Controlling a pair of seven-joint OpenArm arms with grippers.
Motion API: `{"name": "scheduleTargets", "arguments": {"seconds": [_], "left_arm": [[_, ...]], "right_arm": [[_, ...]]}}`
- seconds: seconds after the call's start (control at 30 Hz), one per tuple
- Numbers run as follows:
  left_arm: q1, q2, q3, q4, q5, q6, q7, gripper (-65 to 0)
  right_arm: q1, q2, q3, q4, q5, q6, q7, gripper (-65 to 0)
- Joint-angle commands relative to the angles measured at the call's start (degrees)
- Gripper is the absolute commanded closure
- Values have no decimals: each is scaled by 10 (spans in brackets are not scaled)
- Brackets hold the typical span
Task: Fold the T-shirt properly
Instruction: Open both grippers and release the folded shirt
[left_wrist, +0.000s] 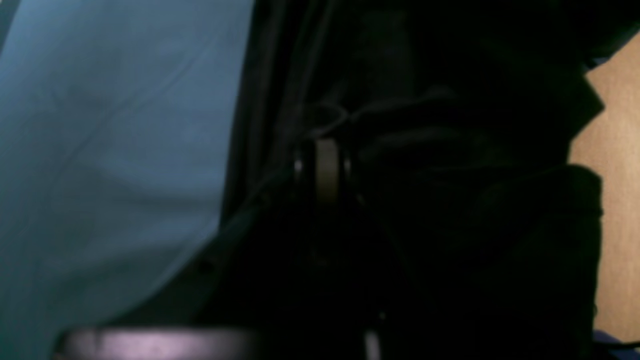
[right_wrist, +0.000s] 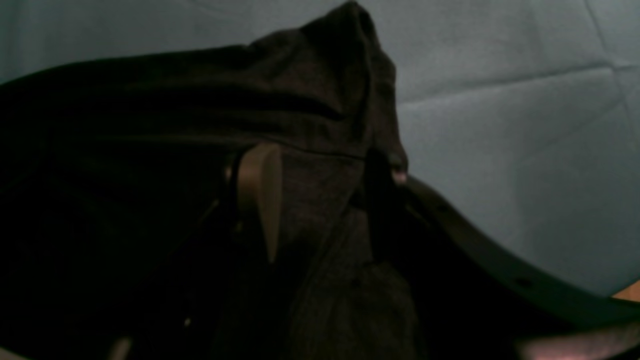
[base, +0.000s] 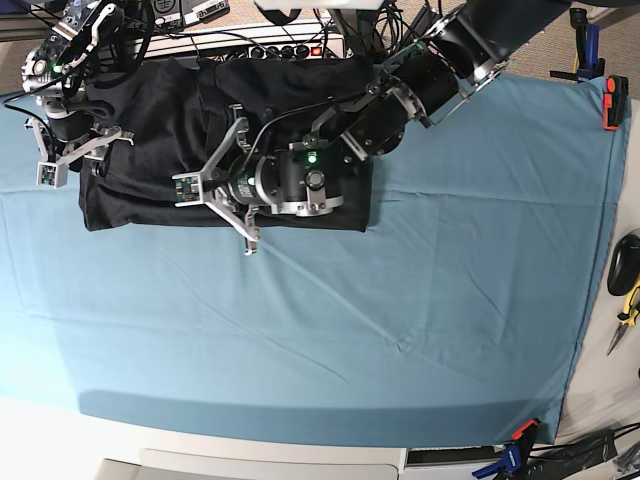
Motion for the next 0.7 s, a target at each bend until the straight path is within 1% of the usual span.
{"name": "scheduleTargets", "arguments": {"seconds": [0.0, 0.13, 0.23, 0.43, 0.57, 0.67], "left_arm": [[-12, 10, -2, 9, -2, 0, -23, 0], [-12, 10, -2, 9, 30, 0, -57, 0], [-13, 10, -2, 9, 42, 2, -72, 0], [-13, 10, -2, 9, 70, 58, -76, 0], [-13, 10, -2, 9, 98, 118, -85, -141], [-12, 10, -2, 9, 97, 139, -83, -241]], "right_arm": [[2, 8, 1, 8, 5, -2, 13, -275], [2, 8, 1, 8, 5, -2, 13, -275], [2, 8, 1, 8, 5, -2, 13, -275], [2, 8, 1, 8, 5, -2, 12, -275], [2, 8, 1, 8, 5, -2, 12, -275], [2, 8, 1, 8, 5, -2, 12, -275]]}}
